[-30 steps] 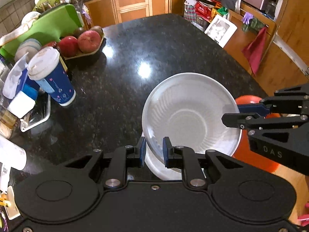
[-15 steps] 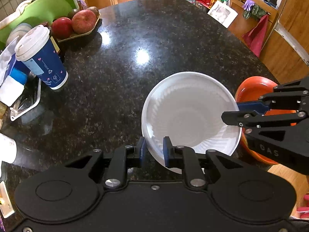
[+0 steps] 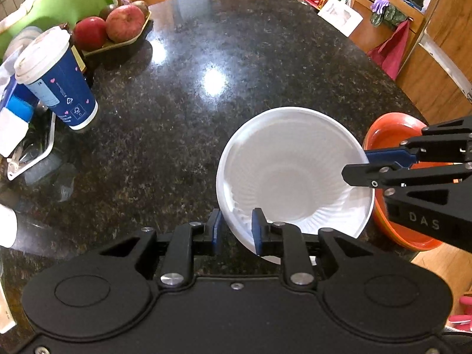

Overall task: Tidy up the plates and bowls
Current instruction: 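Carry the held white bowl with both grippers toward the orange plate stack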

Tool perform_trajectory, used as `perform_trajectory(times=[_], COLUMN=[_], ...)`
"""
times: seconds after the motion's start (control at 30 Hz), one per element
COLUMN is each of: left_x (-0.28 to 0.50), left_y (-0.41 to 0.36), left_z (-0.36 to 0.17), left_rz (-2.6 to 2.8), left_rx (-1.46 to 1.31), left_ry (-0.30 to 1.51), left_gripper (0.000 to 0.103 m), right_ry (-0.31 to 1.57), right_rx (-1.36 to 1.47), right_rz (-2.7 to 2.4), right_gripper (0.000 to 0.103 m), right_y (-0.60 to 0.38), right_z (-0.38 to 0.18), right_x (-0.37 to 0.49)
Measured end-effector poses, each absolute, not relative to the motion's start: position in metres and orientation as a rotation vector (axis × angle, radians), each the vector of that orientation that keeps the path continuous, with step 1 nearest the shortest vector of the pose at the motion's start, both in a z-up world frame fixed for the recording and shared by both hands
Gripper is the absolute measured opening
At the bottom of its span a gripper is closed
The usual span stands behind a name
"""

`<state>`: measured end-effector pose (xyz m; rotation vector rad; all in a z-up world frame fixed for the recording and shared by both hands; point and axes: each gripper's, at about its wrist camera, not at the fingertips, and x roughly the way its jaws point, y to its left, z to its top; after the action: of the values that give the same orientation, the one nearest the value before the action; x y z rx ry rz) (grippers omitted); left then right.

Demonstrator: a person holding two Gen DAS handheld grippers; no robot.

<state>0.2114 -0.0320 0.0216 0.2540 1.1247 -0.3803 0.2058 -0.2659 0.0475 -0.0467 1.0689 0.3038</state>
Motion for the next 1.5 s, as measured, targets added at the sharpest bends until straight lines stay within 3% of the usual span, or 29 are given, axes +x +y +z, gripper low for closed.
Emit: perform_trajectory(times=[0.67,0.8,1.5], left_x=[0.211,0.210,0.209], left_y=[-0.029,-0.027,-0.020], left_z=[0.013,0.014,0.020], left_rz=[-0.405,-0.415,-0.388], left_rx=[0.239,0.222,0.151], left_ry=[1.085,1.070,0.964], left_gripper=[0.036,0.046,0.046], right_ry=[1.081,1.067,0.991], right_rx=[-0.051,-0.052,-0.026], right_rz=[0.292,0.280,0.266], right_gripper=[0.023,0.031,0.036], right_y=[-0.263,-0.265,-0.264], right_z=[0.038,0.039,0.044], right_x=[0.210,0.207,0.204])
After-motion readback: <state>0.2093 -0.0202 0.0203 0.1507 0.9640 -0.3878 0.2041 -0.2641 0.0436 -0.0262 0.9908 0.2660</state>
